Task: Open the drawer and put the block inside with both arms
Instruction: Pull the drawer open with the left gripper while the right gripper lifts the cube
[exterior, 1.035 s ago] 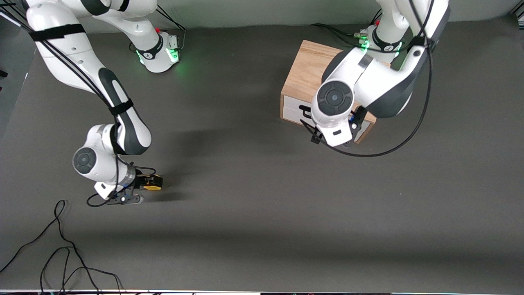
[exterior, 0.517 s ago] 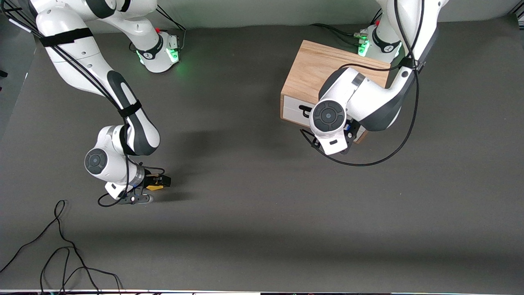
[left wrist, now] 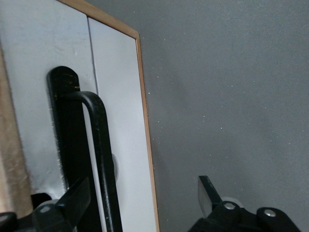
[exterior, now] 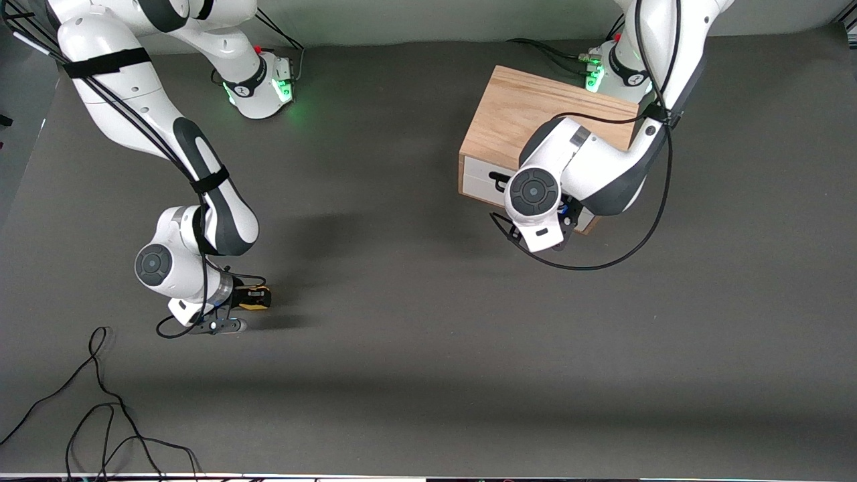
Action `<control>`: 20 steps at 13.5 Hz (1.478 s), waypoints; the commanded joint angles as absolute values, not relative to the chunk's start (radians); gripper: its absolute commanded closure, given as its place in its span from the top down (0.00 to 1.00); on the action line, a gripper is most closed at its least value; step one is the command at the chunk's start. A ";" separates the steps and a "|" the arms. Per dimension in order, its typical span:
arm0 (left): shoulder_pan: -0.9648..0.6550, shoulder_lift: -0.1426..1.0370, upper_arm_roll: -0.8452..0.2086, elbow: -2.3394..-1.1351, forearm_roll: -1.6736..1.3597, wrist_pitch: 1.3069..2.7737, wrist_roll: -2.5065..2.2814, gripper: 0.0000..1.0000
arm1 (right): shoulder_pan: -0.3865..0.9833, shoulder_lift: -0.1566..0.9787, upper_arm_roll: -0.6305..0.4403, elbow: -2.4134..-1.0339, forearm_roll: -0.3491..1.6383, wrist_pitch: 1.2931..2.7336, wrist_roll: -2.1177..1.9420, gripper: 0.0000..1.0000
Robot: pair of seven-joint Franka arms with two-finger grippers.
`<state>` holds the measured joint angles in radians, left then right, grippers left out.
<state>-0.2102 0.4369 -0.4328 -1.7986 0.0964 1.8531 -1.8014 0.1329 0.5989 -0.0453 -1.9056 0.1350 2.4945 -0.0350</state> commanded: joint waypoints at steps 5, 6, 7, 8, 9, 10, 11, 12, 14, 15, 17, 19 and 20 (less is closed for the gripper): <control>-0.215 0.453 -0.431 -1.799 0.110 1.891 -1.824 1.00 | 0.140 0.465 -0.046 -1.821 0.147 2.294 -0.029 0.00; -0.215 0.453 -0.431 -1.795 0.115 1.891 -1.824 1.00 | 0.137 0.428 -0.049 -1.809 0.149 2.243 -0.029 0.00; -0.215 0.453 -0.431 -1.792 0.117 1.893 -1.824 1.00 | 0.137 0.396 -0.051 -1.789 0.147 2.183 -0.025 0.00; -0.215 0.454 -0.431 -1.789 0.118 1.894 -1.824 1.00 | 0.137 0.356 -0.051 -1.770 0.146 2.111 -0.023 0.00; -0.215 0.457 -0.431 -1.786 0.123 1.902 -1.824 1.00 | 0.135 0.316 -0.054 -1.752 0.144 2.042 -0.025 0.00; -0.215 0.457 -0.431 -1.786 0.123 1.916 -1.824 1.00 | 0.135 0.273 -0.066 -1.734 0.140 1.984 -0.026 0.00; -0.215 0.459 -0.431 -1.784 0.123 1.928 -1.824 1.00 | 0.135 0.240 -0.074 -1.714 0.140 1.929 -0.031 0.00; -0.215 0.457 -0.431 -1.783 0.124 1.942 -1.824 1.00 | 0.135 0.210 -0.083 -1.692 0.138 1.871 -0.034 0.00; -0.215 0.465 -0.430 -1.769 0.124 1.977 -1.822 1.00 | 0.135 0.163 -0.089 -1.639 0.138 1.777 -0.031 0.00; -0.216 0.477 -0.430 -1.757 0.136 2.002 -1.824 1.00 | 0.137 0.144 -0.092 -1.612 0.137 1.729 -0.029 0.00; -0.216 0.505 -0.430 -1.721 0.182 2.028 -1.864 1.00 | 0.137 0.108 -0.098 -1.574 0.126 1.637 -0.029 0.00; -0.221 0.541 -0.430 -1.665 0.199 2.043 -1.885 1.00 | 0.137 0.069 -0.101 -1.548 0.091 1.576 -0.034 0.00; -0.222 0.558 -0.430 -1.634 0.212 2.045 -1.885 1.00 | 0.137 0.052 -0.118 -1.539 0.092 1.542 -0.037 0.00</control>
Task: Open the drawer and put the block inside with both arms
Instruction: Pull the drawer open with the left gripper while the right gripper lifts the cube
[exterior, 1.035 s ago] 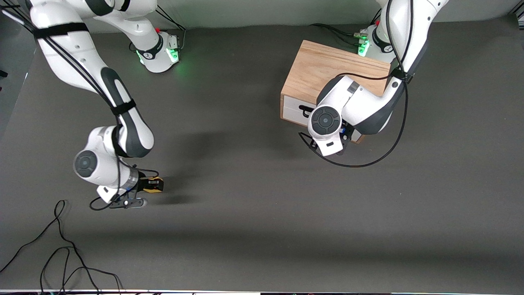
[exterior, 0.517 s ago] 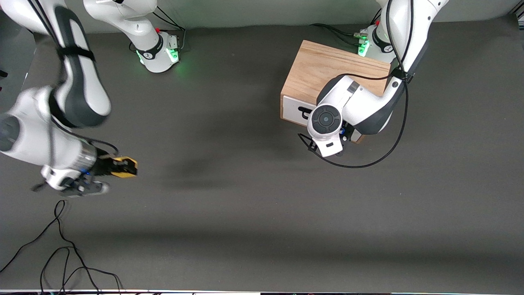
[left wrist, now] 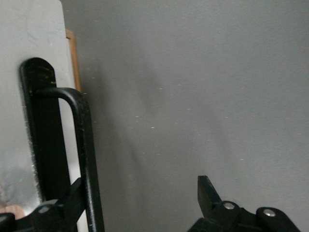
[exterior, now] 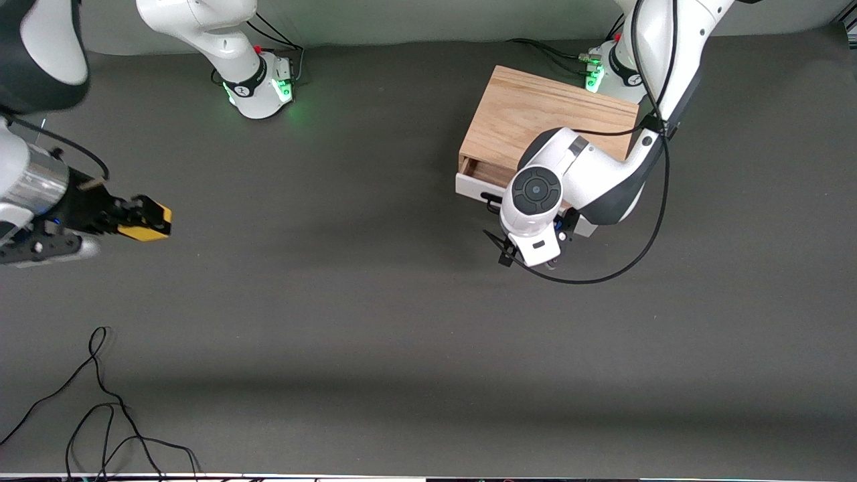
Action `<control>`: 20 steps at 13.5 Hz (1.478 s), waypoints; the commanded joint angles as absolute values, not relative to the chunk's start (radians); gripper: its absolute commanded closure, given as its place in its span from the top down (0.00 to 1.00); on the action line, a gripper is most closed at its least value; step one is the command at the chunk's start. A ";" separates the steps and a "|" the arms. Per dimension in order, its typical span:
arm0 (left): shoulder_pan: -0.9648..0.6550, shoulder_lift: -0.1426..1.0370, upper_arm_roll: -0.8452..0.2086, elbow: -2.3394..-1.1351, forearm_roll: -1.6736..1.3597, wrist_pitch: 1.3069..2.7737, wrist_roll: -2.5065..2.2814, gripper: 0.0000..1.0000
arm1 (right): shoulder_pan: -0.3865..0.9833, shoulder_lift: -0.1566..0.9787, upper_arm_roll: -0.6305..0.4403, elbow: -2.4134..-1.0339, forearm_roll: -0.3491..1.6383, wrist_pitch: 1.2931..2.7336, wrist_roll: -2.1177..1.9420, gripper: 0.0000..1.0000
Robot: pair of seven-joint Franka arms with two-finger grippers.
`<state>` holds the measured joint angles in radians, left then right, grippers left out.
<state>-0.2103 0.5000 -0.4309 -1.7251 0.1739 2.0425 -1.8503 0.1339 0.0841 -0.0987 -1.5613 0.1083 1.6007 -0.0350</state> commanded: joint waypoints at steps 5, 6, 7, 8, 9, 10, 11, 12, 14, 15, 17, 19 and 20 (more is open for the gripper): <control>-0.232 0.627 -0.431 -1.529 0.248 2.074 -1.913 1.00 | 0.137 0.051 -0.126 -1.534 0.098 1.505 -0.038 0.00; -0.236 0.629 -0.430 -1.522 0.253 2.089 -1.914 1.00 | 0.137 0.054 -0.126 -1.534 0.098 1.506 -0.038 0.00; -0.236 0.630 -0.431 -1.520 0.253 2.104 -1.917 1.00 | 0.135 0.054 -0.126 -1.532 0.098 1.506 -0.040 0.00; -0.236 0.630 -0.430 -1.520 0.255 2.115 -1.917 1.00 | 0.135 0.052 -0.127 -1.534 0.095 1.506 -0.040 0.00; -0.238 0.632 -0.430 -1.520 0.256 2.123 -1.917 1.00 | 0.135 0.052 -0.127 -1.534 0.094 1.503 -0.040 0.00; -0.238 0.632 -0.430 -1.520 0.256 2.134 -1.917 1.00 | 0.135 0.052 -0.127 -1.534 0.094 1.503 -0.040 0.00; -0.241 0.635 -0.430 -1.520 0.261 2.141 -1.919 1.00 | 0.135 0.052 -0.127 -1.534 0.094 1.503 -0.038 0.00; -0.241 0.635 -0.430 -1.520 0.270 2.154 -1.922 1.00 | 0.135 0.052 -0.127 -1.535 0.094 1.503 -0.038 0.00; -0.241 0.637 -0.430 -1.520 0.275 2.186 -1.942 1.00 | 0.135 0.052 -0.127 -1.534 0.092 1.503 -0.038 0.00; -0.241 0.637 -0.426 -1.520 0.284 2.192 -1.944 1.00 | 0.137 0.052 -0.127 -1.534 0.092 1.503 -0.037 0.00; -0.244 0.638 -0.423 -1.519 0.293 2.209 -1.947 1.00 | 0.135 0.052 -0.127 -1.534 0.092 1.503 -0.037 0.00; -0.244 0.640 -0.423 -1.517 0.301 2.227 -1.947 1.00 | 0.135 0.052 -0.127 -1.536 0.092 1.502 -0.037 0.00; -0.244 0.640 -0.423 -1.508 0.310 2.230 -1.948 1.00 | 0.135 0.052 -0.127 -1.536 0.092 1.502 -0.037 0.00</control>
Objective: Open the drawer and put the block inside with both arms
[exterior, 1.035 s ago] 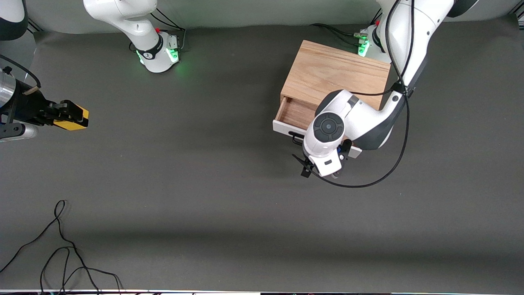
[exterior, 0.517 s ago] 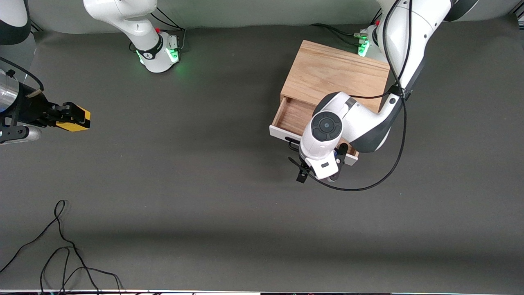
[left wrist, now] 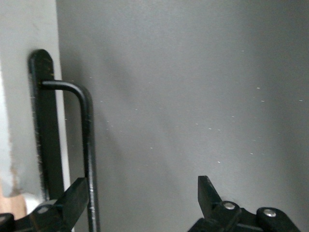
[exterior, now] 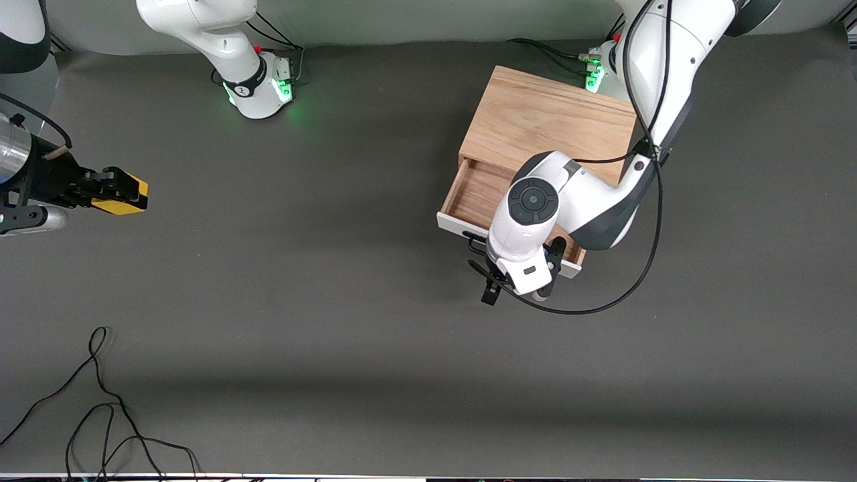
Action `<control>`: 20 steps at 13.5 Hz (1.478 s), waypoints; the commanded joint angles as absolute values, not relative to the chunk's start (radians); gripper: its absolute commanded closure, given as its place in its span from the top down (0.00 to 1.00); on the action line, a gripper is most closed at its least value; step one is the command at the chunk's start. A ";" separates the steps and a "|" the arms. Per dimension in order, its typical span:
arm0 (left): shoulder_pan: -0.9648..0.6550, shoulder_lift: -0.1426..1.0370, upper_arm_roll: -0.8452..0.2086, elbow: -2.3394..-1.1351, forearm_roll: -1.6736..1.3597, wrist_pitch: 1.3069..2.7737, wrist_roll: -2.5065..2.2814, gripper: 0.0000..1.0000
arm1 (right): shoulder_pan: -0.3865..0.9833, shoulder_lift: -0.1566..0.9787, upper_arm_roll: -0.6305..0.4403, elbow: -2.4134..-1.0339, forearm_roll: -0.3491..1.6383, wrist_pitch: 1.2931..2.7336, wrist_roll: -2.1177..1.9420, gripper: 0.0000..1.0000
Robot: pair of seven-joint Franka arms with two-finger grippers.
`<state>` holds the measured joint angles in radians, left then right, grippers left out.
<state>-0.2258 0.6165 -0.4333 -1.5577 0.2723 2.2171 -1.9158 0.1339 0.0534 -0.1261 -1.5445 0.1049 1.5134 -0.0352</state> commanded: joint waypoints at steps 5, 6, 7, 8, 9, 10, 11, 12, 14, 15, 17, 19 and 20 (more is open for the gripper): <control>-0.226 0.600 -0.425 -1.453 0.319 2.169 -1.930 1.00 | 0.140 0.052 -0.124 -1.534 0.094 1.502 -0.023 0.00; -0.207 0.560 -0.425 -1.434 0.316 2.099 -1.872 1.00 | 0.143 0.052 -0.117 -1.532 0.092 1.502 -0.011 0.00; -0.174 0.525 -0.431 -1.424 0.301 2.035 -1.777 1.00 | 0.144 0.054 -0.115 -1.532 0.094 1.502 0.029 0.00; -0.134 0.482 -0.436 -1.424 0.275 1.973 -1.693 1.00 | 0.146 0.057 -0.112 -1.529 0.098 1.502 0.066 0.00; -0.100 0.442 -0.436 -1.427 0.229 1.912 -1.592 1.00 | 0.150 0.060 -0.106 -1.523 0.100 1.502 0.075 0.00; -0.062 0.402 -0.434 -1.430 0.185 1.841 -1.446 1.00 | 0.175 0.069 -0.101 -1.511 0.098 1.502 0.075 0.00; -0.016 0.368 -0.434 -1.430 0.137 1.759 -1.302 1.00 | 0.202 0.081 -0.101 -1.502 0.094 1.503 0.099 0.00; 0.038 0.332 -0.433 -1.431 0.099 1.691 -1.169 1.00 | 0.228 0.103 -0.101 -1.479 0.095 1.505 0.170 0.00; 0.130 0.276 -0.433 -1.442 0.058 1.579 -0.897 1.00 | 0.309 0.161 -0.101 -1.425 0.100 1.514 0.302 0.00; 0.168 0.252 -0.431 -1.446 0.054 1.537 -0.768 1.00 | 0.355 0.199 -0.101 -1.392 0.100 1.519 0.358 0.00; 0.239 0.220 -0.431 -1.447 0.051 1.462 -0.582 1.00 | 0.423 0.265 -0.101 -1.326 0.100 1.546 0.484 0.00; 0.288 0.183 -0.425 -1.451 0.029 1.402 -0.391 1.00 | 0.487 0.336 -0.101 -1.263 0.101 1.568 0.607 0.00; 0.310 0.170 -0.423 -1.466 0.034 1.399 -0.333 1.00 | 0.524 0.368 -0.101 -1.234 0.101 1.572 0.653 0.00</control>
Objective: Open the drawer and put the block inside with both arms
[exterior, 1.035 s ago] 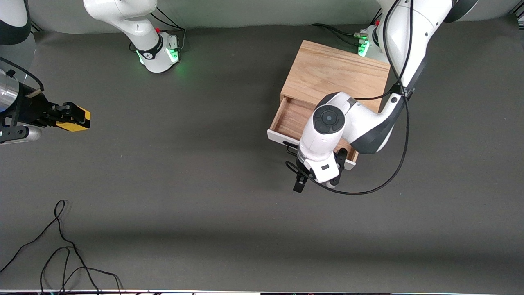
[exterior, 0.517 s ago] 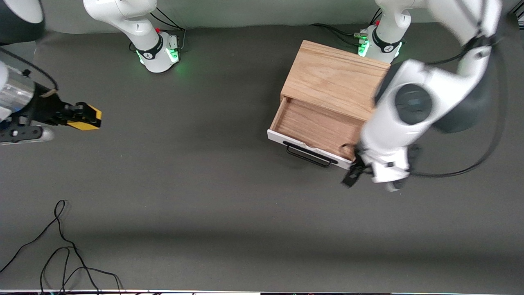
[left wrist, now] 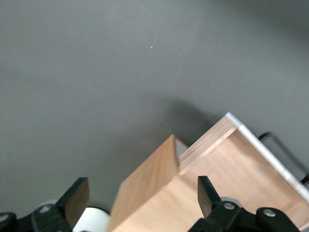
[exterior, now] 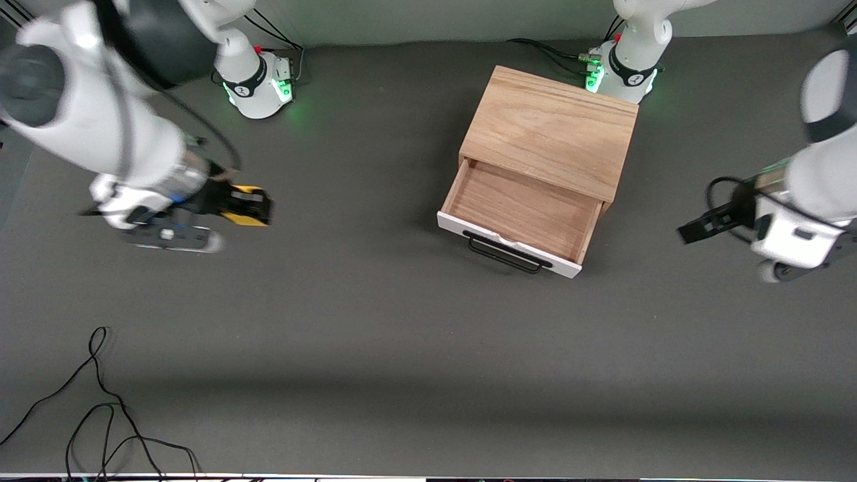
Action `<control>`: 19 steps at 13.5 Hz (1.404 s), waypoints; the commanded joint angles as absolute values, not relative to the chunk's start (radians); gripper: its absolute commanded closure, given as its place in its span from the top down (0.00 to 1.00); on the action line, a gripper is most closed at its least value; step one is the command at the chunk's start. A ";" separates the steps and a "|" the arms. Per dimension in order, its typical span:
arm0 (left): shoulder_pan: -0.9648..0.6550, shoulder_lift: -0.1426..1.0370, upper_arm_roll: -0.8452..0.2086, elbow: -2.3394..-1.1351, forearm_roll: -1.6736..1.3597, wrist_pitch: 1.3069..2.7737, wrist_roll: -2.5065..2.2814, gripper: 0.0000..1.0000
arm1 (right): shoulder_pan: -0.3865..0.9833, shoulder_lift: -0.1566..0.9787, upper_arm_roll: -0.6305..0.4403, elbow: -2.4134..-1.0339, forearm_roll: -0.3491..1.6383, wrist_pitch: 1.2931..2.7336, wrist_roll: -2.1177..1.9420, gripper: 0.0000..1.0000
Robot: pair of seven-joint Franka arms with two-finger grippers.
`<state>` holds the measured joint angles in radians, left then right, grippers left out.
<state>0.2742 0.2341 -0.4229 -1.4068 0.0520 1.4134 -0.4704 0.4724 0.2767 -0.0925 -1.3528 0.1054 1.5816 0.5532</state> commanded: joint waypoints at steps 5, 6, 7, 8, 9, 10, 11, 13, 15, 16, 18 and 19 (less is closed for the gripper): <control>0.364 0.013 -0.422 -1.649 0.034 1.497 -0.118 1.00 | 0.684 0.546 -0.087 -1.105 0.120 1.618 0.950 0.00; 0.364 0.003 -0.422 -1.655 0.040 1.503 -0.118 1.00 | 0.715 0.587 -0.086 -1.077 0.120 1.640 0.988 0.00; 0.362 0.000 -0.422 -1.654 0.043 1.505 -0.111 1.00 | 0.747 0.625 -0.086 -1.051 0.120 1.670 1.021 0.00; 0.364 -0.012 -0.422 -1.655 0.043 1.509 -0.097 1.00 | 0.768 0.656 -0.086 -1.036 0.121 1.695 1.063 0.00; 0.365 -0.017 -0.417 -1.657 0.043 1.508 -0.088 1.00 | 0.793 0.675 -0.086 -1.031 0.121 1.725 1.101 0.00; 0.365 -0.021 -0.404 -1.660 0.041 1.512 -0.056 1.00 | 0.810 0.693 -0.086 -1.031 0.121 1.758 1.136 0.00; 0.364 -0.023 -0.375 -1.654 0.031 1.514 0.012 1.00 | 0.828 0.713 -0.080 -1.028 0.121 1.787 1.176 0.00; 0.364 -0.038 -0.338 -1.658 0.029 1.528 0.064 1.00 | 0.851 0.758 -0.043 -1.028 0.120 1.860 1.274 0.00; 0.359 -0.041 -0.334 -1.664 0.029 1.546 0.063 1.00 | 0.870 0.796 -0.008 -1.026 0.117 1.894 1.313 0.00; 0.359 -0.040 -0.334 -1.664 0.029 1.545 0.063 1.00 | 0.886 0.807 -0.008 -1.025 0.117 1.905 1.328 0.00; 0.351 -0.028 -0.336 -1.658 0.025 1.551 0.064 1.00 | 0.909 0.830 -0.006 -1.020 0.115 1.925 1.361 0.00; 0.350 -0.023 -0.337 -1.655 0.023 1.551 0.064 1.00 | 0.913 0.841 -0.006 -1.022 0.117 1.937 1.371 0.00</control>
